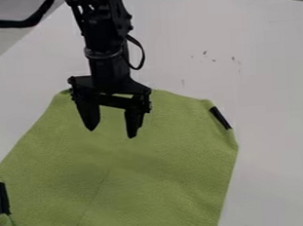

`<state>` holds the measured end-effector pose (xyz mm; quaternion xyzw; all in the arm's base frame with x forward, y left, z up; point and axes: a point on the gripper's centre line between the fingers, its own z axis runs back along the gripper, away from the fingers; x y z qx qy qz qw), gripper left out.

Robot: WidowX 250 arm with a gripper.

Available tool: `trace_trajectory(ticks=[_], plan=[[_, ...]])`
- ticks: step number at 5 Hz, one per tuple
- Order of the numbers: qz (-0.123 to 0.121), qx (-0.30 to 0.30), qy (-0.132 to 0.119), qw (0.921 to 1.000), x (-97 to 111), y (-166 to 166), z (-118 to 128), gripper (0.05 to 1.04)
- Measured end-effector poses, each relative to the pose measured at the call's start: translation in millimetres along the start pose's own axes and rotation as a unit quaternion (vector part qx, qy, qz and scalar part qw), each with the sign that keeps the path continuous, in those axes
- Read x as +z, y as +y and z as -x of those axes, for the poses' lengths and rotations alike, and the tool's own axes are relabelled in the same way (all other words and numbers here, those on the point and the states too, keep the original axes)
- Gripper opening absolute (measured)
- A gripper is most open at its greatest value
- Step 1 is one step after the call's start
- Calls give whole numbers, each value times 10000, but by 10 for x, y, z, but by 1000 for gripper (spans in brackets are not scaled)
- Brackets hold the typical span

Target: Fold the cloth from top left to bottom right

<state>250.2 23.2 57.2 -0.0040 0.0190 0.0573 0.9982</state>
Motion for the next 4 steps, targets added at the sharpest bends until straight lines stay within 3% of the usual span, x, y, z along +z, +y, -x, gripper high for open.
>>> trace_trajectory(ticks=[1, 3, 4], plan=[[-2, -7, 123, 9999, -57, 1, 21, 1000], [-173, 121, -337, 9992, 2, 329, -304, 1000], [-193, 98, -555, 9982, -66, 605, -588, 1000]])
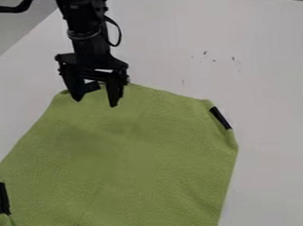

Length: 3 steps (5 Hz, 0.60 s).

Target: Fold the cloth from top left to bottom right

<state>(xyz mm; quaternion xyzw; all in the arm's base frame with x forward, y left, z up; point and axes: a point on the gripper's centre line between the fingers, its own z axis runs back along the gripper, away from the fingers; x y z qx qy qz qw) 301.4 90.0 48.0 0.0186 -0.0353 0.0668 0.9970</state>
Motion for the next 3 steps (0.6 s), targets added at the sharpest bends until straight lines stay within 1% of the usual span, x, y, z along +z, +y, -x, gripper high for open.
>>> trace_trajectory(ticks=[1, 2, 3], plan=[[45, -177, -129, 9998, -213, 226, -305, 1000], [51, -271, -13, 9996, -331, 338, -491, 1000], [28, -433, 72, 9990, -422, 387, -625, 1000]])
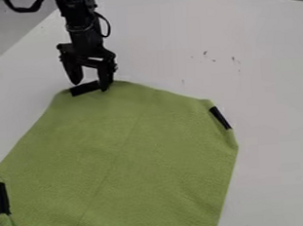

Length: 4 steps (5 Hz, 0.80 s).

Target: Fold the cloth from top left to bottom right

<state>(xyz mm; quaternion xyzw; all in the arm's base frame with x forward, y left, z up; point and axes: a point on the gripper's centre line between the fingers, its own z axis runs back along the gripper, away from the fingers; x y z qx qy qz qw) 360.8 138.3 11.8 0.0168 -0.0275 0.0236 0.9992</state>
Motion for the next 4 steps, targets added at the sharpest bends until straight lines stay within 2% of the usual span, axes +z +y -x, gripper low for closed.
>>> trace_trajectory(ticks=[1, 2, 4], plan=[[31, -122, 95, 9999, -42, 13, -41, 1001], [68, -154, 107, 9998, -56, 9, -43, 943], [108, -298, 51, 9995, -51, 24, -50, 376]])
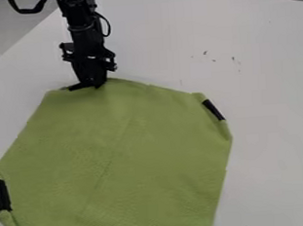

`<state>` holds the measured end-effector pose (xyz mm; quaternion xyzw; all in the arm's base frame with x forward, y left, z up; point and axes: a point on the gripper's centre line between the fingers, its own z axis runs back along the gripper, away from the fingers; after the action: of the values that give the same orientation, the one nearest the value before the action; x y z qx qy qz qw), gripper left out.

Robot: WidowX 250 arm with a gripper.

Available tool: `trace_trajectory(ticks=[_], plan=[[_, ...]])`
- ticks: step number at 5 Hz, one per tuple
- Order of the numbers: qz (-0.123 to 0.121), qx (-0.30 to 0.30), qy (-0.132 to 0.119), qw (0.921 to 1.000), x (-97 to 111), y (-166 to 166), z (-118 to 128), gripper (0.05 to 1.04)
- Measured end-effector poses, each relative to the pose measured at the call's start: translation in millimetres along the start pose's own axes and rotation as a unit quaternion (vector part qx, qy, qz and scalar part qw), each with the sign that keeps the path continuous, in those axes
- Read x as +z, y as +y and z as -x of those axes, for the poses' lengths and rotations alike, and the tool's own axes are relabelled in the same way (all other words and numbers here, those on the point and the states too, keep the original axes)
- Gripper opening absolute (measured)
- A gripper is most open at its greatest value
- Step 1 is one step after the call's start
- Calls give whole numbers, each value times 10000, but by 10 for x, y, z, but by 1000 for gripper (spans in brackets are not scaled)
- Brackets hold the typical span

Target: Fold the cloth from top left to bottom right

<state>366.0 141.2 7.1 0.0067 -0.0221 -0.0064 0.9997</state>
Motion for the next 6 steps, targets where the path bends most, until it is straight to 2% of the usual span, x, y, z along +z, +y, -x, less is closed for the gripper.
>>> trace_trajectory(ticks=[1, 2, 3, 4, 5, 6], plan=[[-35, -240, -18, 9997, 3, 12, -8, 171], [-201, -482, -20, 9986, 26, 57, -25, 75], [-462, -840, -194, 9952, 226, 60, -95, 62], [-778, -1101, -487, 9897, 536, -117, -88, 62], [-902, -1015, -687, 9884, 678, -327, 99, 62], [-769, -885, -754, 9902, 634, -567, 354, 62]])
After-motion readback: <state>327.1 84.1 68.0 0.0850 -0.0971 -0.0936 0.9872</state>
